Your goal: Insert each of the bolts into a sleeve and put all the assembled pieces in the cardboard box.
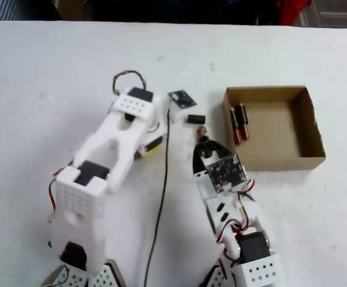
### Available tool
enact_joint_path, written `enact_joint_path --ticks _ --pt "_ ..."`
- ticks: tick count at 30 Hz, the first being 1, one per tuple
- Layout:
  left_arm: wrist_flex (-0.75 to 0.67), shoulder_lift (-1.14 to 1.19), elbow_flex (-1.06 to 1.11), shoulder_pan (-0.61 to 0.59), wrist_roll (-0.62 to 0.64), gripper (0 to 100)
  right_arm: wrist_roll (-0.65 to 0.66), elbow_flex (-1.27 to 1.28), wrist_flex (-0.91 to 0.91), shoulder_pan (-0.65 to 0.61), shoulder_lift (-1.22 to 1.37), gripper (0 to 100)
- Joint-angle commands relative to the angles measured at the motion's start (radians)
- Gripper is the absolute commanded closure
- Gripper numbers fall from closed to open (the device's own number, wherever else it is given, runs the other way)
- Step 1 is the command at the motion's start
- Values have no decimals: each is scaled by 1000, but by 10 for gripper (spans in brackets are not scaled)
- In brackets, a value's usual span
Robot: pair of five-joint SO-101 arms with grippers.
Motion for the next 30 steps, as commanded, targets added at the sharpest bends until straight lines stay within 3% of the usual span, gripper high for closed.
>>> enact_joint_path --ticks 1,6,11,20,30 --pt "153 -24 -143 33 -14 981 -11 8 -2 10 -12 982" --pt "313 -25 -304 59 -114 980 -11 8 -2 10 -12 982" --pt "318 -131 -285 44 -187 980 -11 8 -2 12 -12 982" --pt "278 -470 89 27 -344 980 -11 8 -2 12 -12 982" --pt "52 -659 525 -119 -609 979 -9 8 -2 12 -12 982"
